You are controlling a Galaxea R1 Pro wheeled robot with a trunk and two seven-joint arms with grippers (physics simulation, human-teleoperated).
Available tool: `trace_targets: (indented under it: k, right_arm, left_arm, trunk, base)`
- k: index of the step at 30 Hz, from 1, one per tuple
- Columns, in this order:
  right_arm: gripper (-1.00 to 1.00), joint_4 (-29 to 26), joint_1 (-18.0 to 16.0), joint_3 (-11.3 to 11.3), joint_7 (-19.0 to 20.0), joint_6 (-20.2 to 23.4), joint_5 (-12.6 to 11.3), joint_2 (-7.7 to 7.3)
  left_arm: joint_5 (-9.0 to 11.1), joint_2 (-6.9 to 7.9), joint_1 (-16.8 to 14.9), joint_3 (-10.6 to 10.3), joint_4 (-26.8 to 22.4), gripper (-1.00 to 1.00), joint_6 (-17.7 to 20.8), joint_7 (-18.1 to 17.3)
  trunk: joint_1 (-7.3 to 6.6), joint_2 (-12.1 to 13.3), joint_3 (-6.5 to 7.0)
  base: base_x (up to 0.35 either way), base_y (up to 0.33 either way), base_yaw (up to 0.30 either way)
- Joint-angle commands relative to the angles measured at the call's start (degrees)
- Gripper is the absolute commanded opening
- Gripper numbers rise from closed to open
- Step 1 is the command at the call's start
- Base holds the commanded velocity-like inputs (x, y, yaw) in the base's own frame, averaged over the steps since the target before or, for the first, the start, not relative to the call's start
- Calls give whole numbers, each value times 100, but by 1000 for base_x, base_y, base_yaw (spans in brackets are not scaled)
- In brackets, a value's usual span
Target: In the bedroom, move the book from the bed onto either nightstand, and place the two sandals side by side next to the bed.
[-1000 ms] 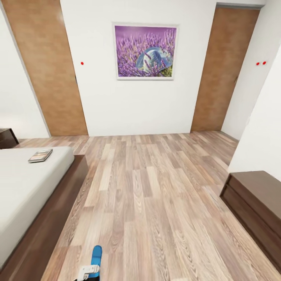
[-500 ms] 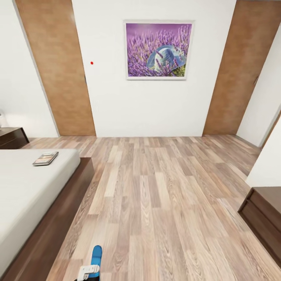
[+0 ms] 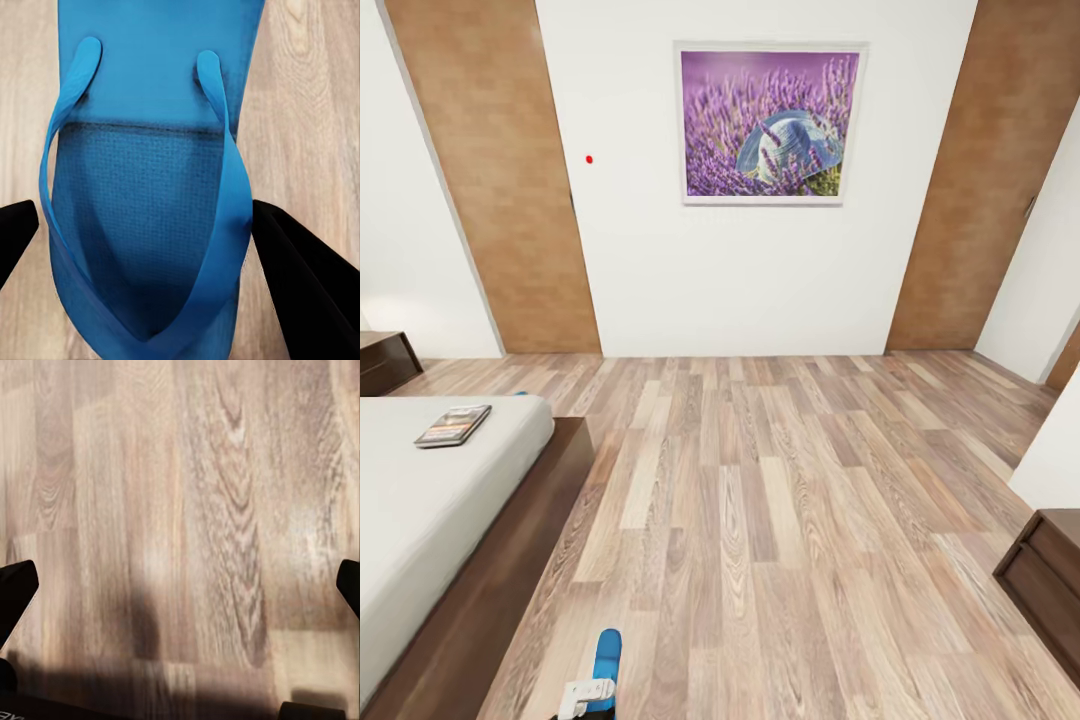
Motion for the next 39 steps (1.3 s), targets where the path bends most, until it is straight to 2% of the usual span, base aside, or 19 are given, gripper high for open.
trace_targets:
  k: [1, 11, 39]
  right_arm:
    - [100, 0, -3, -19, 32, 41, -49, 1]
    - [100, 0, -3, -19, 32, 40, -48, 1]
    - [100, 0, -3, -19, 32, 40, -48, 11]
  left_arm:
    - [-13, 0, -4, 39, 5, -100, -14, -27]
    - [-13, 0, -4, 39, 8, -100, -13, -27]
    - [-13, 0, -4, 39, 5, -100, -7, -27]
  trunk:
    - [2, -2, -5]
    - [2, -2, -5]
    - [2, -2, -5]
  base:
    - [314, -46, 0]
    - [314, -81, 0]
    - [315, -2, 0]
